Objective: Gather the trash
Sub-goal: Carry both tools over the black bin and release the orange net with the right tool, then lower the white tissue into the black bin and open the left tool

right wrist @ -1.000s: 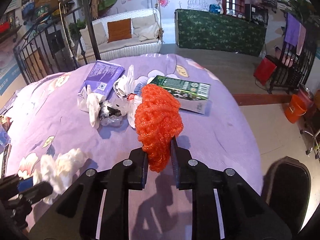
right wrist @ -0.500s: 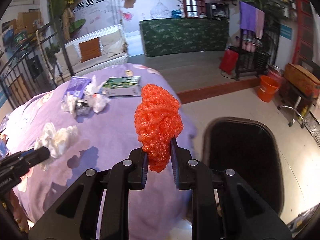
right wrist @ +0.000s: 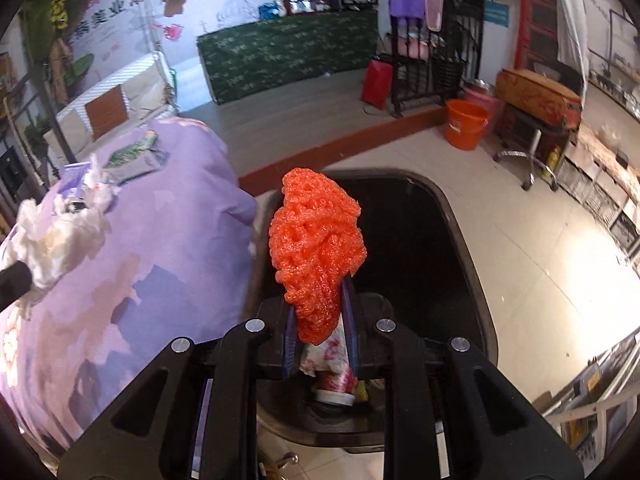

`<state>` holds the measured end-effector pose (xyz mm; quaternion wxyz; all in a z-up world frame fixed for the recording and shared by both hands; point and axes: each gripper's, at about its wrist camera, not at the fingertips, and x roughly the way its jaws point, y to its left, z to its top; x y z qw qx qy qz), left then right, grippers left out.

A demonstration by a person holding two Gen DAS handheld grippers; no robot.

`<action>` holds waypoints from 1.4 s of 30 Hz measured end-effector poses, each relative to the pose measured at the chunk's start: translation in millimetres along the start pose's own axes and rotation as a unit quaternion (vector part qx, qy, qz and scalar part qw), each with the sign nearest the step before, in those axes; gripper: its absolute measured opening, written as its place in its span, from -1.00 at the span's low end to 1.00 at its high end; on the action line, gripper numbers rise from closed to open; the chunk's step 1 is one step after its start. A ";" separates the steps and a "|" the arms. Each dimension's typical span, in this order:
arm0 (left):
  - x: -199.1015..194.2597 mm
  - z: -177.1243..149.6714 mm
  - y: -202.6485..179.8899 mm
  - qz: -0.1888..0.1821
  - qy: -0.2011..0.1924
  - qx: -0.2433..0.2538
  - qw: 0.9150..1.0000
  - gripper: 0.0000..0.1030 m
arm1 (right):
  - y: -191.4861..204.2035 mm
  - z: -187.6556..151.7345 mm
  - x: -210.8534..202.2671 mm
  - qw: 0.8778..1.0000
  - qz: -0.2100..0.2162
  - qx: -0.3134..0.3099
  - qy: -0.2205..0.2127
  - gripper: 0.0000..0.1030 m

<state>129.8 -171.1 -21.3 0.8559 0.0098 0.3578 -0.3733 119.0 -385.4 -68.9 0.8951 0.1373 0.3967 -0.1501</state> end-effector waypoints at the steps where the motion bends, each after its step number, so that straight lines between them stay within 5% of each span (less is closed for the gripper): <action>1: 3.7 0.5 -3.1 -0.001 0.002 0.005 1.000 -0.57 | -6.0 -2.9 4.1 1.000 0.001 0.005 0.005 -0.60; 6: 17.8 1.8 -15.7 -0.009 0.011 0.022 1.000 -0.57 | -20.8 -12.2 27.0 0.999 -0.004 0.021 0.029 -0.58; 13: 36.6 0.6 -28.0 -0.021 0.033 0.031 0.999 -0.57 | -32.7 -21.9 46.6 0.998 -0.017 0.042 0.051 -0.03; 27: 92.7 11.4 -72.3 -0.059 0.081 0.064 0.993 -0.57 | -62.2 -10.8 9.1 0.995 -0.068 0.075 -0.013 0.14; 42: 142.3 -4.2 -108.0 -0.056 0.139 0.117 0.982 -0.57 | -102.1 -7.2 -30.7 0.985 -0.115 0.111 -0.064 0.24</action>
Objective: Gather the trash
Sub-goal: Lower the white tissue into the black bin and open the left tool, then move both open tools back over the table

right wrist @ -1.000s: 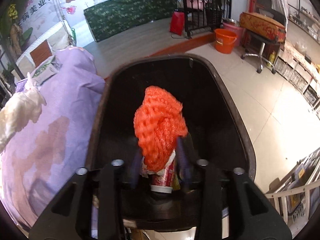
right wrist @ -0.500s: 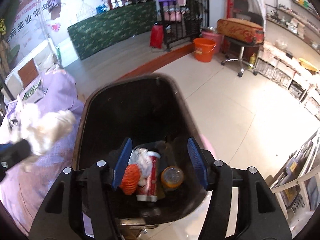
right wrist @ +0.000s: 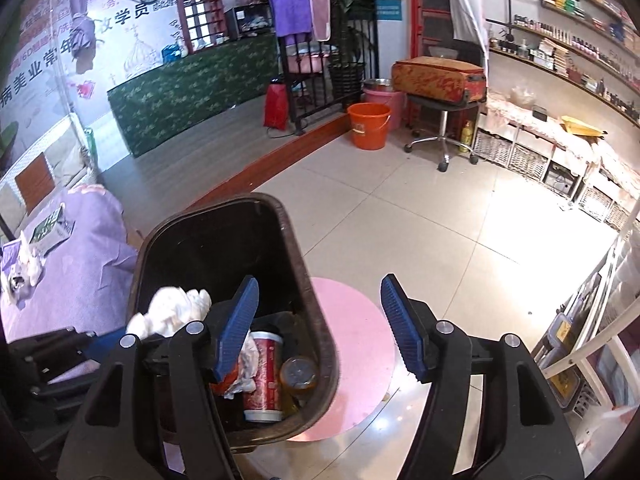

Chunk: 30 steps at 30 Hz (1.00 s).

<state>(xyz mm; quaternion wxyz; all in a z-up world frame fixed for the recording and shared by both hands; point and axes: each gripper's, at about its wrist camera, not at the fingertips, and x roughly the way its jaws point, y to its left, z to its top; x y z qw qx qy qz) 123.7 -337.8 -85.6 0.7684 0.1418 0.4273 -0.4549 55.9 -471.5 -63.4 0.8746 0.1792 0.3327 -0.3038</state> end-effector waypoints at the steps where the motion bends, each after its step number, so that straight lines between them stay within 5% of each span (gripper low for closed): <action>1: 2.1 -0.1 -0.3 0.000 0.003 0.000 1.000 -0.57 | -1.3 0.5 -0.7 1.000 -0.001 0.002 -0.001 0.24; 9: 11.4 -2.3 -2.0 0.005 0.018 0.013 1.000 -0.45 | -6.7 -0.7 -3.3 1.000 -0.006 0.008 -0.002 0.25; 13: 9.8 0.0 -2.3 0.003 0.011 0.010 1.000 0.09 | -9.2 -2.4 -4.9 1.000 -0.007 0.010 -0.002 0.25; 16: 4.2 0.5 -3.5 -0.002 0.000 0.013 1.000 0.29 | -9.4 -0.5 -4.5 1.000 -0.010 0.012 -0.004 0.37; 26: -36.8 -8.7 4.3 0.010 -0.048 0.000 0.999 0.48 | -5.3 0.8 -13.5 1.000 -0.011 0.012 -0.022 0.62; 30: -66.5 -21.5 17.0 0.042 -0.082 -0.023 0.995 0.54 | 5.6 0.0 -16.9 1.000 0.004 0.007 -0.025 0.62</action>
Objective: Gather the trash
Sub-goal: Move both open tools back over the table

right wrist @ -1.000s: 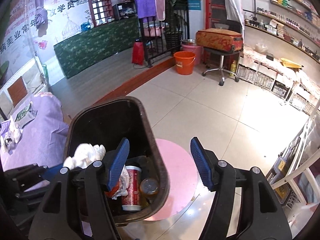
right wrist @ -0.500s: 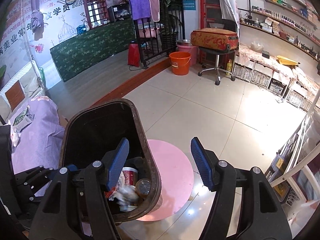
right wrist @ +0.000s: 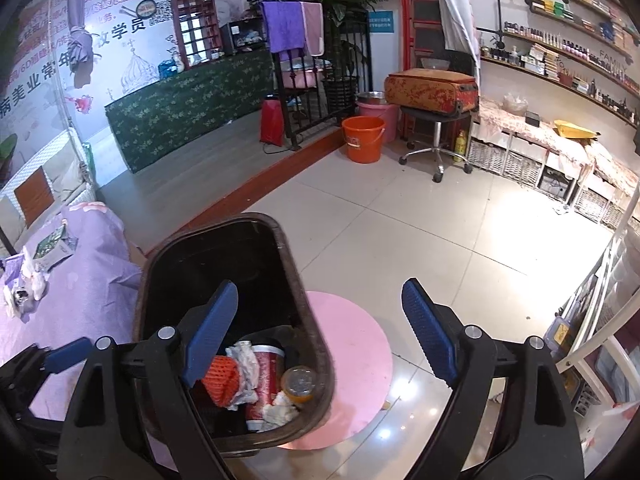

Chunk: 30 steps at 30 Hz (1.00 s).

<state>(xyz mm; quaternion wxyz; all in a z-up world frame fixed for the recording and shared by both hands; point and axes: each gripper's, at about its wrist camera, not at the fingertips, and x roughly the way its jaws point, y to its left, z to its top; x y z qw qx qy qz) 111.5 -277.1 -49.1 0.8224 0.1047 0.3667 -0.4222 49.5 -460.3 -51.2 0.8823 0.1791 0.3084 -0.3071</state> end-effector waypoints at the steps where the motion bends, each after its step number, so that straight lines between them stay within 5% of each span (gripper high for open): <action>1: -9.3 -2.2 4.6 0.008 -0.012 -0.009 1.000 0.56 | 4.0 -0.3 0.3 1.000 0.005 -0.003 0.001 0.62; 9: -70.0 -22.8 57.5 0.087 -0.071 -0.079 0.990 0.60 | 78.7 -1.6 4.5 0.996 0.068 -0.059 0.011 0.62; 18: -172.7 -73.0 138.2 0.182 -0.160 -0.182 0.953 0.69 | 207.9 -14.9 -11.9 0.980 0.161 -0.112 0.041 0.62; 23: -216.0 -108.8 182.0 0.195 -0.179 -0.237 0.935 0.70 | 263.3 -23.8 -32.5 0.979 0.154 -0.124 0.038 0.62; 30: -251.9 -145.1 212.5 0.186 -0.206 -0.255 0.926 0.70 | 296.3 -35.4 -44.3 0.983 0.118 -0.124 0.065 0.62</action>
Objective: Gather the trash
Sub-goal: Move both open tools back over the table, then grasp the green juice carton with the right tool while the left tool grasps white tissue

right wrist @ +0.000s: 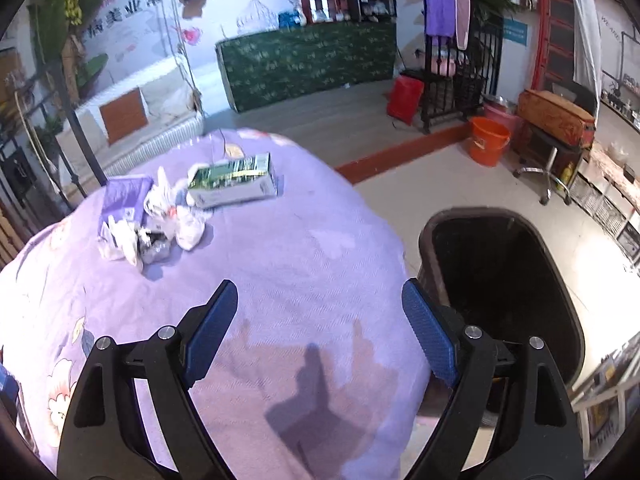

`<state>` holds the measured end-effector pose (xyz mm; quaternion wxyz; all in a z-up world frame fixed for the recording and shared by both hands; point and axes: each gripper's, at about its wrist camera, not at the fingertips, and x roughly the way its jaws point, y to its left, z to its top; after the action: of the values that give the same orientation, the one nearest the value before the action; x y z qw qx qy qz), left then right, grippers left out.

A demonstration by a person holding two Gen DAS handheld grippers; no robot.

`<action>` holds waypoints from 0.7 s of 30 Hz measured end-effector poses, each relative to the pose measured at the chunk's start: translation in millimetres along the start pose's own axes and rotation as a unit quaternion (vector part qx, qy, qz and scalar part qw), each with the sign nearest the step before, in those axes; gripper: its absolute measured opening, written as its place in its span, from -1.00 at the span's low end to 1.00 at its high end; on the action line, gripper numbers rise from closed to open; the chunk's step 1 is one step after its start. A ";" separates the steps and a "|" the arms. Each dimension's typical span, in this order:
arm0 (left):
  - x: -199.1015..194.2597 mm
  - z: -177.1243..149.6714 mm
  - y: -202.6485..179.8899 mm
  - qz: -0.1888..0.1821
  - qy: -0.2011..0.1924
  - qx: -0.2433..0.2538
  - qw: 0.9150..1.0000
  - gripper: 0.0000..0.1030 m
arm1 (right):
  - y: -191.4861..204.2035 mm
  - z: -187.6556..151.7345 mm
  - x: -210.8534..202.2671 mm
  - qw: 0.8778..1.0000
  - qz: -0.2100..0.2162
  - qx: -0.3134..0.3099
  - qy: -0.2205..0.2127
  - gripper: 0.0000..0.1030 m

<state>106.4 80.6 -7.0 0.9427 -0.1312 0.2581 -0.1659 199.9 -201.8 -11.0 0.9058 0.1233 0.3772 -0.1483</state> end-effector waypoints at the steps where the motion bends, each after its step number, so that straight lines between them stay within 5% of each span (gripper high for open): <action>1: -3.0 -0.5 5.7 0.000 -0.002 -0.001 1.000 0.70 | -1.4 -0.4 0.7 1.000 -0.010 0.004 0.004 0.62; 5: -8.2 0.0 23.7 -0.001 -0.003 -0.006 1.000 0.70 | -1.0 -3.3 2.2 0.998 -0.069 -0.008 0.000 0.62; 12: -8.2 -2.6 12.4 -0.021 0.007 0.018 1.000 0.70 | -27.4 -2.0 -2.0 0.994 -0.105 0.031 -0.014 0.62; 21: 8.1 -9.3 -23.5 -0.035 0.026 0.057 0.997 0.70 | -47.2 6.3 -8.5 0.995 -0.088 0.038 -0.034 0.63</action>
<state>102.3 54.6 -10.5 0.9351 -0.0823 0.2678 -0.2169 181.1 -246.1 -5.9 0.8962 0.1185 0.3497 -0.2460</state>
